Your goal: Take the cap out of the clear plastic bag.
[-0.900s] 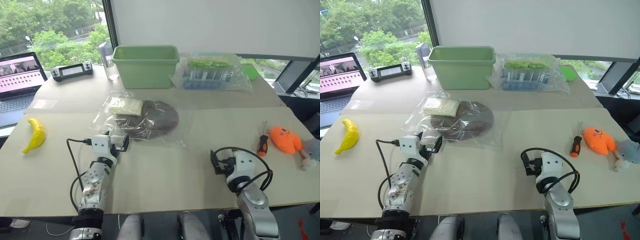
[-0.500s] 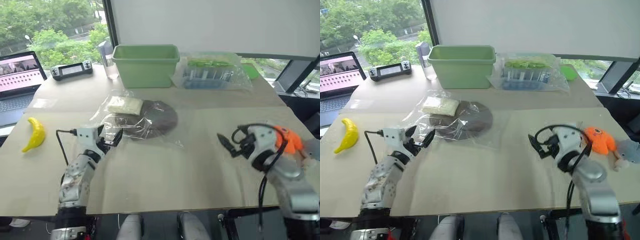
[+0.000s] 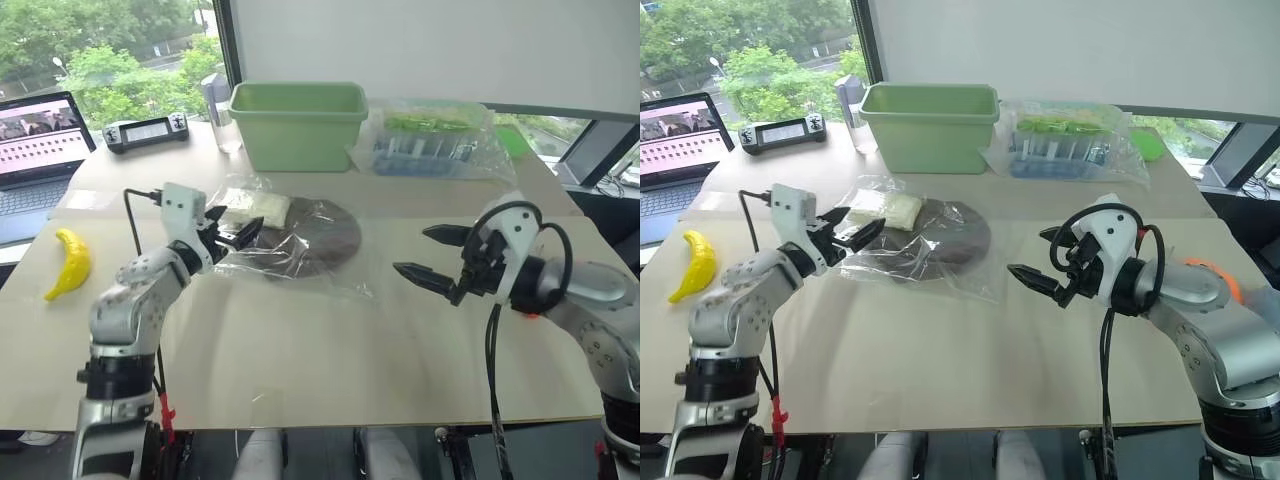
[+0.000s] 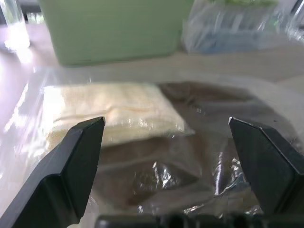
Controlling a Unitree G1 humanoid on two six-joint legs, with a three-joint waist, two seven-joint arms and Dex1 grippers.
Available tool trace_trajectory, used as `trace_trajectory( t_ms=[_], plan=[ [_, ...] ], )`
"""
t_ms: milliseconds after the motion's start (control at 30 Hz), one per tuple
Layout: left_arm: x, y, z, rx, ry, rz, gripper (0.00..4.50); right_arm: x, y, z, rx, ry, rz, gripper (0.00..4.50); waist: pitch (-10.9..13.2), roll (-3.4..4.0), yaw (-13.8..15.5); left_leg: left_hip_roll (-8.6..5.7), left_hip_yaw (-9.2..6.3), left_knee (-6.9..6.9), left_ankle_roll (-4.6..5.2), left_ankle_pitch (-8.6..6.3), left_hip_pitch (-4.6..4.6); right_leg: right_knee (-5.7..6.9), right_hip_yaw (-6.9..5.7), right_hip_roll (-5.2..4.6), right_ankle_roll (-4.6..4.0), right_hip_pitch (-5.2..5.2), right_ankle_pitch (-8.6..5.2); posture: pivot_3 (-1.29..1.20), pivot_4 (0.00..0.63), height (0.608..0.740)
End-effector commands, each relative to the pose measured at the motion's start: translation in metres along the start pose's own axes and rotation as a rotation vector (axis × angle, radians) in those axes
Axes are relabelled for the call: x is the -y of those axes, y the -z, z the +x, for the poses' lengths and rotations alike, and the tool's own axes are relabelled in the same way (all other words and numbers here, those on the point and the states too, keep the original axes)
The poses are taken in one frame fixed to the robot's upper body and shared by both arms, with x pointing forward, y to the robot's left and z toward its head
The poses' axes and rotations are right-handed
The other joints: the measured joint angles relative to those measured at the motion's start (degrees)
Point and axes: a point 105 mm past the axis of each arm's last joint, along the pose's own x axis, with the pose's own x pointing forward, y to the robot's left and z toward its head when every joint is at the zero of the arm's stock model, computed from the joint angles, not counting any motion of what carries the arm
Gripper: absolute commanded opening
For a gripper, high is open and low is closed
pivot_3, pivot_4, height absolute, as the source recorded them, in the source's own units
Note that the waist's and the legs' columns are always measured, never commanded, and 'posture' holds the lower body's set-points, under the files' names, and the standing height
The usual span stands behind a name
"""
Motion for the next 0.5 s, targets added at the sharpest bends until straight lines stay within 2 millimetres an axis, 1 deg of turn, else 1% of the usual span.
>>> trace_trajectory(
  t_ms=[33, 133, 200, 300, 367, 400, 433, 467, 500],
  plan=[
    [0.000, -0.020, 0.021, -0.006, -0.035, 0.012, 4.49, -0.010, -0.012, 0.004, 0.027, -0.034, -0.037, 4.50, 0.02, -0.05, 0.04, 0.00, 0.00, 0.04, 0.00, 0.00, 0.03, -0.02, 0.00, 0.00, -0.08, 0.08, -0.04, 0.00, 0.150, 0.737],
    [-0.005, -0.026, 0.040, -0.014, -0.058, -0.018, 4.49, -0.010, -0.014, 0.004, 0.034, -0.015, -0.044, 4.50, 0.04, -0.07, -0.03, -0.02, 0.02, 0.07, -0.01, -0.01, 0.00, -0.06, 0.03, -0.02, -0.04, 0.07, -0.02, 0.00, 0.150, 0.737],
    [-0.009, -0.024, 0.057, -0.040, -0.082, -0.025, 4.49, -0.008, -0.016, 0.003, 0.040, 0.014, -0.051, 4.50, 0.04, -0.08, -0.02, -0.05, 0.00, 0.03, 0.00, 0.00, -0.05, -0.06, 0.02, -0.03, 0.17, 0.02, 0.10, 0.00, 0.150, 0.737],
    [-0.012, -0.020, 0.075, -0.055, -0.122, -0.012, 4.49, -0.006, -0.017, 0.001, 0.046, 0.046, -0.057, 4.50, 0.05, -0.10, -0.03, -0.07, 0.00, -0.11, 0.00, 0.00, -0.05, -0.08, 0.03, -0.03, 0.21, -0.03, 0.12, 0.00, 0.150, 0.737],
    [-0.017, -0.004, 0.086, -0.092, -0.161, -0.008, 4.49, -0.004, -0.017, 0.000, 0.052, 0.068, -0.061, 4.50, 0.06, -0.10, -0.04, -0.07, 0.00, -0.17, -0.01, -0.01, -0.06, -0.09, 0.03, -0.03, 0.20, -0.06, 0.11, 0.00, 0.150, 0.737],
    [-0.018, 0.010, 0.090, -0.116, -0.179, -0.029, 4.49, -0.004, -0.017, 0.000, 0.055, 0.077, -0.062, 4.50, 0.06, -0.10, -0.04, -0.07, 0.00, -0.18, -0.01, -0.01, -0.06, -0.09, 0.03, -0.03, 0.21, -0.07, 0.10, 0.00, 0.150, 0.737],
    [-0.019, 0.019, 0.092, -0.133, -0.191, -0.044, 4.49, -0.004, -0.017, 0.000, 0.056, 0.082, -0.062, 4.50, 0.06, -0.11, 0.00, -0.07, 0.00, -0.18, -0.01, -0.01, -0.07, -0.10, 0.03, -0.03, 0.21, -0.07, 0.10, 0.00, 0.150, 0.737],
    [-0.016, 0.036, 0.094, -0.171, -0.193, -0.036, 4.49, -0.003, -0.017, 0.000, 0.055, 0.093, -0.067, 4.50, 0.06, -0.11, -0.06, -0.08, 0.01, -0.18, 0.00, -0.01, -0.06, -0.11, 0.03, -0.03, 0.22, -0.06, 0.10, 0.00, 0.150, 0.737],
    [-0.015, 0.048, 0.095, -0.190, -0.199, -0.047, 4.49, -0.002, -0.017, 0.000, 0.055, 0.101, -0.069, 4.50, 0.06, -0.11, -0.09, -0.08, 0.03, -0.18, -0.01, -0.01, -0.05, -0.11, 0.04, -0.06, 0.22, -0.06, 0.10, 0.00, 0.150, 0.737]
  ],
)
